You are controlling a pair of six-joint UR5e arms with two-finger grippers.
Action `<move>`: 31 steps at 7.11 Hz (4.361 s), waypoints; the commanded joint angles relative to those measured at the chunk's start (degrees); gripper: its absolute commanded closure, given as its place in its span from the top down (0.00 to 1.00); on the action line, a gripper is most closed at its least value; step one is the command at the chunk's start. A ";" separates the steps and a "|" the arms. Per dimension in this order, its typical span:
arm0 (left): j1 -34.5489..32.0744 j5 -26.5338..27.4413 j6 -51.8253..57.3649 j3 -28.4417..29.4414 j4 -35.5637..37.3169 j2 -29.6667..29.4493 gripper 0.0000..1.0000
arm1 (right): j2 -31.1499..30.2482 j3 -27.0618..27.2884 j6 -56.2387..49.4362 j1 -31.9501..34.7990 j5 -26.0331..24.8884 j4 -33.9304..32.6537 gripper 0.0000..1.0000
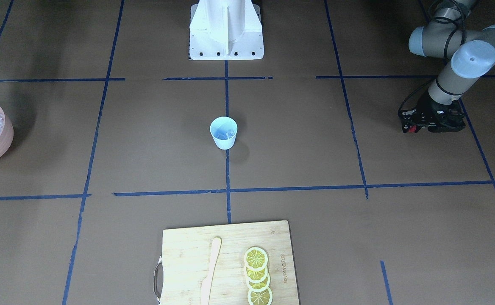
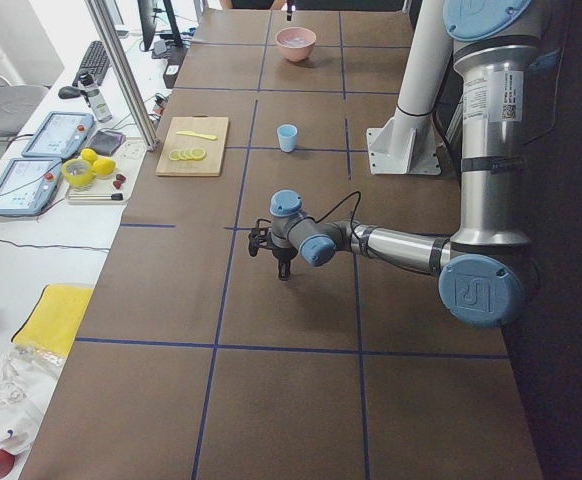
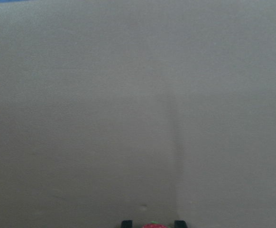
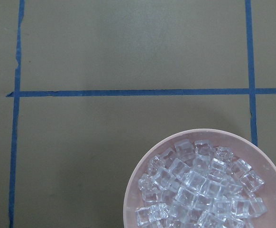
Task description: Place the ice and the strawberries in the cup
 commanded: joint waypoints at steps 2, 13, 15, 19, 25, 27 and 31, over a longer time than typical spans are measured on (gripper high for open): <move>0.01 -5.51 -16.19 -10.52 1.59 -7.58 0.00 | 0.00 -0.08 -0.05 0.09 0.00 0.06 0.99; 19.17 13.65 -32.26 4.14 11.79 -45.69 0.44 | -0.18 0.45 -0.05 0.09 -0.09 0.59 0.99; 19.17 13.65 -32.08 4.14 11.79 -45.52 0.68 | -0.09 0.36 -0.05 0.09 -0.09 0.50 0.99; 17.69 13.56 -32.08 -0.22 12.14 -42.30 0.88 | 0.17 0.19 -0.13 0.35 0.00 -0.02 0.99; -16.50 -4.58 34.48 -21.00 34.20 -8.03 0.90 | 2.09 -3.31 -12.24 8.07 0.26 -7.13 0.99; -27.89 -6.39 56.76 -14.01 38.92 -4.82 0.90 | 4.20 -8.84 -18.12 10.53 0.44 -7.76 0.99; -41.83 -15.44 71.20 5.00 44.28 -5.70 1.00 | 6.41 -14.84 -25.51 11.95 1.40 -8.11 0.99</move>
